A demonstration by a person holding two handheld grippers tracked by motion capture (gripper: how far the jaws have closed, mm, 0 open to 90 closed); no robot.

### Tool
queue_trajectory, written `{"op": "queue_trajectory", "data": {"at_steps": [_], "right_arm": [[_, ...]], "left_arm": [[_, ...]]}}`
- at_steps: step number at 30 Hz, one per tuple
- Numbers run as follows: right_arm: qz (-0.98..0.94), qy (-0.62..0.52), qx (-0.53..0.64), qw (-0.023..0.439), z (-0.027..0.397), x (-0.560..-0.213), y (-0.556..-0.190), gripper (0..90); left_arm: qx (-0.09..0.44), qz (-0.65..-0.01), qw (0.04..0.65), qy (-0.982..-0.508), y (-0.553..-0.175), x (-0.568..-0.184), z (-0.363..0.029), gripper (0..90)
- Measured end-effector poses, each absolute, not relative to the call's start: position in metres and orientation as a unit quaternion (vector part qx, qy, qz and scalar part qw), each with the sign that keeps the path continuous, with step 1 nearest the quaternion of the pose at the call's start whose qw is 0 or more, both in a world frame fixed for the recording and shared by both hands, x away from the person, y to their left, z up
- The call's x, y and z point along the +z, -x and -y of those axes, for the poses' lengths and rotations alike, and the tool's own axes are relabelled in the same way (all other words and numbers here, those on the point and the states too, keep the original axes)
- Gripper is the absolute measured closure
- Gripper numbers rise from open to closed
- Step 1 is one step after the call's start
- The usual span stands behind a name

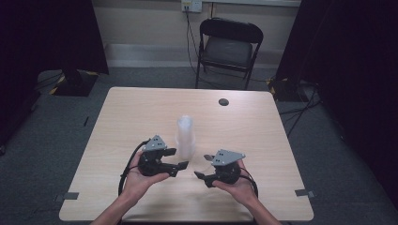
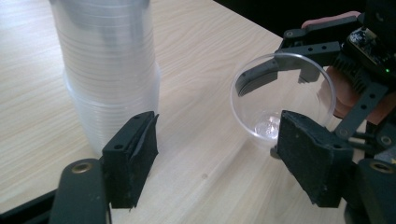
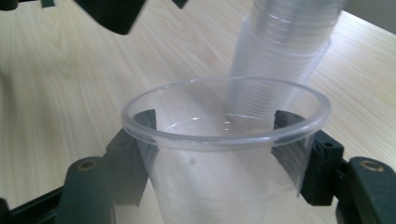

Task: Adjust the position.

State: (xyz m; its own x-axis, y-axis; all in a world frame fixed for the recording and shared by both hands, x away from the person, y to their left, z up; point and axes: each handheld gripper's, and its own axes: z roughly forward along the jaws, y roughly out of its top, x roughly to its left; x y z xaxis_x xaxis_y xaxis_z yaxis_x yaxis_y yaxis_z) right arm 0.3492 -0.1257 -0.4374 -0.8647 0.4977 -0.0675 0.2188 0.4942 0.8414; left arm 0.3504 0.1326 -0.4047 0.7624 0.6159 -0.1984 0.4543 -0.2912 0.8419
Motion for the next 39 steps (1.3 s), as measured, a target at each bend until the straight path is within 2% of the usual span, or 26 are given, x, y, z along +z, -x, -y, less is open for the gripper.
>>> {"op": "queue_trajectory", "data": {"at_steps": [12, 18, 39], "right_arm": [[-0.814, -0.285, 0.485, 0.145, 0.144, -0.434, -0.366, 31.9], [-0.791, -0.326, 0.497, 0.144, 0.157, -0.431, -0.375, 32.7], [-0.758, -0.379, 0.5, 0.179, 0.174, -0.423, -0.413, 32.7]], "left_arm": [[0.129, -0.336, 0.488, -0.795, -0.348, -0.414, -0.15, 20.1], [0.143, -0.358, 0.5, -0.776, -0.347, -0.416, -0.165, 19.8], [0.148, -0.367, 0.472, -0.788, -0.335, -0.436, -0.186, 20.9]]}}
